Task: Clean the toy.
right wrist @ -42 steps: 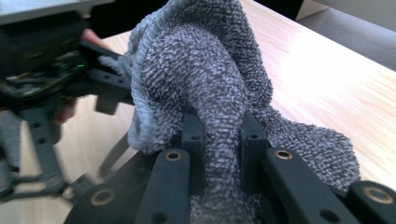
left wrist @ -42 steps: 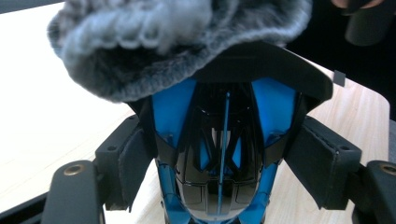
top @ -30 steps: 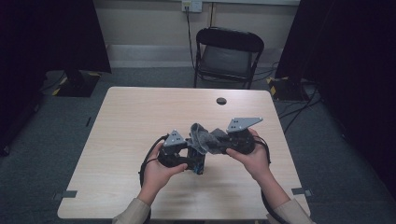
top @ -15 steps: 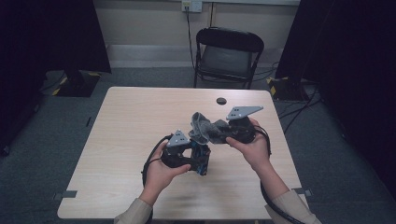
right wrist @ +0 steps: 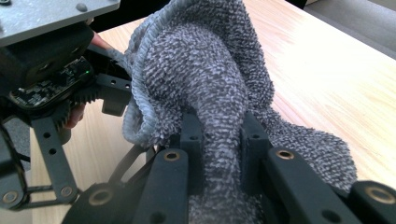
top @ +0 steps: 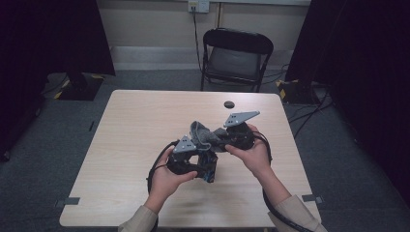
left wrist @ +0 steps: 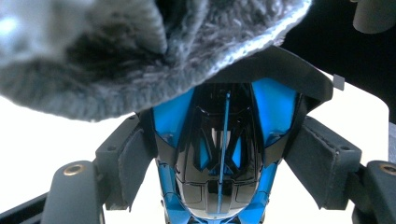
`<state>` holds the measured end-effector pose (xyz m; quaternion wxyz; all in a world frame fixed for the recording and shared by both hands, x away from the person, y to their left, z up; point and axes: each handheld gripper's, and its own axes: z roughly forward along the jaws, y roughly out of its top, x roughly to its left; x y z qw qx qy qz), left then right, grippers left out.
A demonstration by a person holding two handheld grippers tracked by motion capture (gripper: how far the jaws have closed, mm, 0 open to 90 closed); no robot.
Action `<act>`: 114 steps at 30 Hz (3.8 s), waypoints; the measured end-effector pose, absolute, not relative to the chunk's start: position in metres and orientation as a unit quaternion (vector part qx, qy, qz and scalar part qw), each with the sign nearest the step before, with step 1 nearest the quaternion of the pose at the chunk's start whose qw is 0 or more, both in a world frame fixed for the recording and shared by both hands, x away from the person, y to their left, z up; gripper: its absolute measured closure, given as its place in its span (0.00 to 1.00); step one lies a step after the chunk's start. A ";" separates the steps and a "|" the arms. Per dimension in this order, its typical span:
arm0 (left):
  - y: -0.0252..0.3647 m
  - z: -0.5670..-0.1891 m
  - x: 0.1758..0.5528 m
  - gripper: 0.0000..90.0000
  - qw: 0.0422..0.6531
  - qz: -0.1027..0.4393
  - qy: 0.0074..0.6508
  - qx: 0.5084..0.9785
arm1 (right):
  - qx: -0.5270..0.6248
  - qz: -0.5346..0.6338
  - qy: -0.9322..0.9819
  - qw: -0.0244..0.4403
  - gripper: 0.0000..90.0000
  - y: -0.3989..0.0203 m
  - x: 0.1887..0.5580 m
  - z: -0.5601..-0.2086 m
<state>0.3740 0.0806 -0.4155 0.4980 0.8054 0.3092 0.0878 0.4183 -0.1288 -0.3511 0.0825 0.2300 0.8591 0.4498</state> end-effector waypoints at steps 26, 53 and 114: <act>0.092 -0.414 0.380 0.28 0.504 0.093 0.328 0.793 | 0.221 0.474 0.849 0.072 0.85 -0.161 0.399 -0.355; 0.084 -0.419 0.376 0.28 0.501 0.085 0.318 0.801 | 0.232 0.465 0.852 0.064 0.85 -0.133 0.420 -0.355; 0.089 -0.414 0.380 0.28 0.501 0.103 0.322 0.797 | 0.213 0.466 0.855 0.080 0.84 -0.139 0.406 -0.347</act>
